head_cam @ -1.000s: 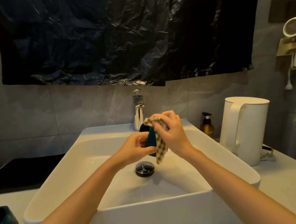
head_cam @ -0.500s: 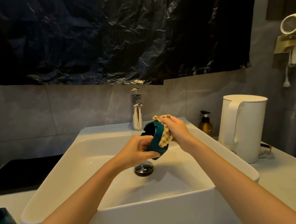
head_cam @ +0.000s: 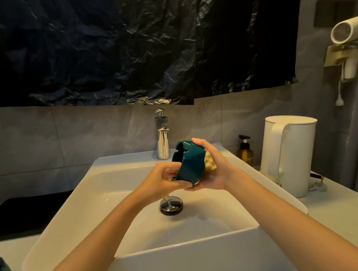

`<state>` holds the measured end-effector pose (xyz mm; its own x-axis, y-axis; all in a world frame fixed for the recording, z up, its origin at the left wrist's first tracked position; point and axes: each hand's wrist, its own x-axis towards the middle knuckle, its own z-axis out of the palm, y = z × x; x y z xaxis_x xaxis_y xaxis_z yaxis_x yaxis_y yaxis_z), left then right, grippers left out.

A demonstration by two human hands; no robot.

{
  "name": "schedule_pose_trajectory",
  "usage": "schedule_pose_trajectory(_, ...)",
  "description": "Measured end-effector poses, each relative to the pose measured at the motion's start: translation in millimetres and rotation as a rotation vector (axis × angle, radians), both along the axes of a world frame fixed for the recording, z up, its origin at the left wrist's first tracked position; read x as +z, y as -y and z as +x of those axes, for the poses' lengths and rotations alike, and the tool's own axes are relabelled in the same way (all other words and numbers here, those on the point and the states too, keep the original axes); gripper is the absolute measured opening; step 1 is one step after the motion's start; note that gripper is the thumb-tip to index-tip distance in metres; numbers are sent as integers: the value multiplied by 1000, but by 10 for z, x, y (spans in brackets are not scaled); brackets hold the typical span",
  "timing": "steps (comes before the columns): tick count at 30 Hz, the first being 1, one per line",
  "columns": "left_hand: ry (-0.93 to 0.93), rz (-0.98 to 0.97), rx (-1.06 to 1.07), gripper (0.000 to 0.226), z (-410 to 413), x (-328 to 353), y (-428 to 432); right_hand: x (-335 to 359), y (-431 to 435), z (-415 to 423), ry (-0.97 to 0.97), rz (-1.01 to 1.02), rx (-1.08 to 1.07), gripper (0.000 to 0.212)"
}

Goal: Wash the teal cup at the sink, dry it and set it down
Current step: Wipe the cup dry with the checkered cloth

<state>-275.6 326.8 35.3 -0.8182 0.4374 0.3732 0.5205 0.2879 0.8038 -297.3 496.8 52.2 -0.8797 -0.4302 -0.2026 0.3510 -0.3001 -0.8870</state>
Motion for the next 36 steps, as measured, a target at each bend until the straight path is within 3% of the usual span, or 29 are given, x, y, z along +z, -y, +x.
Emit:
schedule_pose_trajectory(6, 133, 106, 22, 31, -18, 78, -5, -41, 78, -32, -221, 175, -61, 46)
schedule_pose_trajectory(10, 278, 279, 0, 19, -30, 122, 10, -83, 155, -36, -468, 255, -123, 65)
schedule_pose_trajectory(14, 289, 324, 4, 14, -27, 126, 17, -111, 198, -38, -574, 298, -141, 72)
schedule_pose_trajectory(16, 282, 348, 15, 19, -33, 124, 33, -110, 230, -58, -642, 337, -167, 65)
schedule_pose_trajectory(19, 247, 357, 65, 21, -71, 106, 72, -179, 262, -106, -899, 420, -292, 42)
schedule_pose_trajectory(22, 197, 272, 107, 20, -77, 70, 83, -273, 215, -99, -1289, 732, -423, 40)
schedule_pose_trajectory(24, 177, 185, 113, 22, -60, 46, 66, -284, 194, -94, -1426, 858, -486, 35)
schedule_pose_trajectory(30, 224, 72, 46, 15, -28, 2, 5, -191, 200, -186, -1141, 723, -551, 17)
schedule_pose_trajectory(34, 222, 97, 57, 19, -40, 11, 37, -258, 188, -47, -1410, 832, -414, 23)
schedule_pose_trajectory(36, 215, 117, 43, 20, -39, 17, 37, -242, 210, -60, -1422, 831, -414, 23)
